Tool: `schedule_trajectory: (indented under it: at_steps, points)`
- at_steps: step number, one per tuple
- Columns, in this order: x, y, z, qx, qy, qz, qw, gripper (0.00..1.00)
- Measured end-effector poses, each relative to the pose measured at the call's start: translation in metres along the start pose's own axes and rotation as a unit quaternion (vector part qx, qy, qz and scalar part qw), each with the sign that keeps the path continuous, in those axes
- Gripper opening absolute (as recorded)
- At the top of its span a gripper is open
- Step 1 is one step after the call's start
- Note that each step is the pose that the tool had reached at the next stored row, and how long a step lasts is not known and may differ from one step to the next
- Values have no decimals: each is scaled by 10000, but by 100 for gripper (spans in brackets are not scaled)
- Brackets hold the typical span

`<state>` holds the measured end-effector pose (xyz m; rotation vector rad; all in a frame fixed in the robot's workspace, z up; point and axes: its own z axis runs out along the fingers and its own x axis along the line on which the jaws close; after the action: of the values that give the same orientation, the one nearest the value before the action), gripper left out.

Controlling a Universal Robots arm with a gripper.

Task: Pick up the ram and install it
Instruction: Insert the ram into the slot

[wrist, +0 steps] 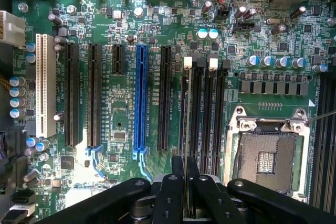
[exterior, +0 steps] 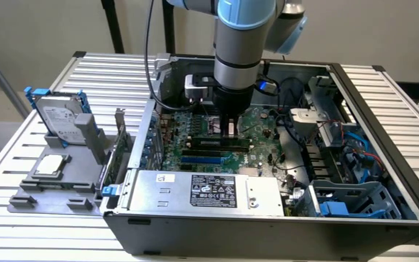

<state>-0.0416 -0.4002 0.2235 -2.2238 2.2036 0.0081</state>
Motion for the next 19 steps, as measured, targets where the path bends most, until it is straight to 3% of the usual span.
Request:
schedule_trajectory:
  at_steps: [16, 17, 19]
  points:
    - [1, 3, 59, -1, 1, -1, 10000, 15]
    - [1, 2, 59, 0, 0, -1, 10000, 22]
    - [0, 2, 30, 1, -4, -1, 10000, 22]
